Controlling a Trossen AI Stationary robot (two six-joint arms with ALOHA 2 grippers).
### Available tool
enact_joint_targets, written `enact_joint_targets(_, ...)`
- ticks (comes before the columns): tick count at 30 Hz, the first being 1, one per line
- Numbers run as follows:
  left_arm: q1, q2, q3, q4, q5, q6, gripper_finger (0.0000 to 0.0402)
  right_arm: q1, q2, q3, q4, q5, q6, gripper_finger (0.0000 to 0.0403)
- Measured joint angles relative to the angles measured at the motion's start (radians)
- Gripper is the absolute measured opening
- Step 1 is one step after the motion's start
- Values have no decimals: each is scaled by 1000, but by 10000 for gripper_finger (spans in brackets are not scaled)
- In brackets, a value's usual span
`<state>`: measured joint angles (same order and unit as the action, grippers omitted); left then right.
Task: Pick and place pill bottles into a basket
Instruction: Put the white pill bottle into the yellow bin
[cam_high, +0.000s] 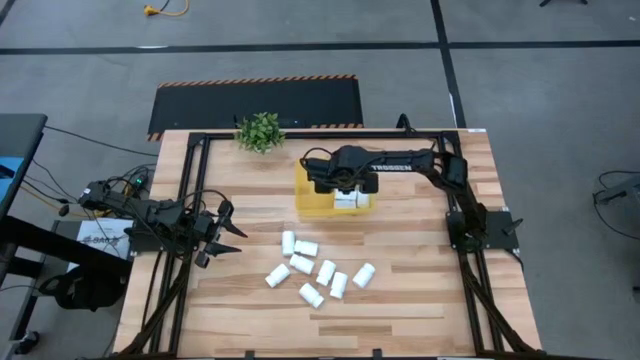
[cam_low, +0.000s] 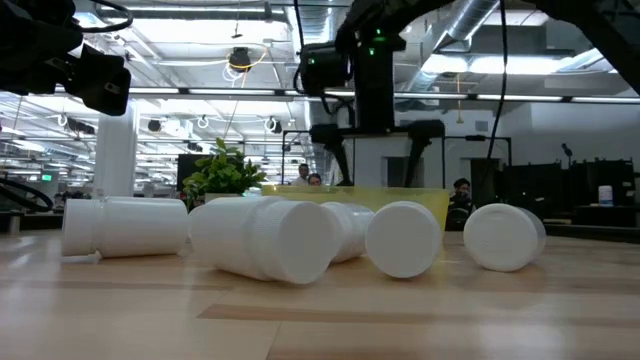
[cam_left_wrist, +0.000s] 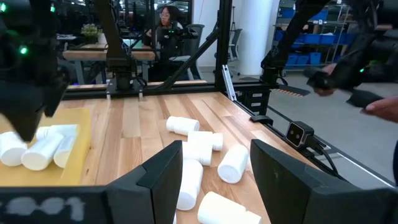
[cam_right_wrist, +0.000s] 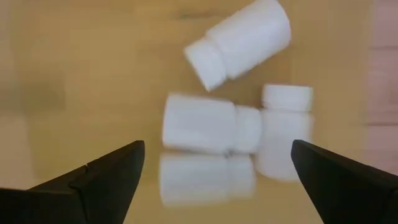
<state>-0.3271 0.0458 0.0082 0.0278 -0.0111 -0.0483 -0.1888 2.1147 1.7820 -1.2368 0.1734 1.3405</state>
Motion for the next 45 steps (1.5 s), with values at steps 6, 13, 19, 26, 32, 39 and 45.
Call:
enact_joint_targets(6, 0, 0, 0, 0, 0, 0, 177, 65, -1, 114, -213, -55, -130, 394)
enact_joint_targets(13, 0, 0, 0, 0, 0, 0, 177, 201, -20, 161, -335, -44, -182, 397)
enact_joint_targets(19, 0, 0, 0, 0, 0, 0, 177, 333, -109, 131, -334, -10, -185, 397)
enact_joint_targets(26, 0, 0, 0, 0, 0, 0, 177, 520, -193, 96, -334, -14, -190, 395)
enact_joint_targets(32, 0, 0, 0, 0, 0, 0, 177, 651, -208, 95, -330, -18, -135, 398)
enact_joint_targets(39, 0, 0, 0, 0, 0, 0, 177, 759, -182, 95, -331, -16, -57, 399)
enact_joint_targets(45, 0, 0, 0, 0, 0, 0, 177, 808, -180, 36, -271, 12, -57, 398)
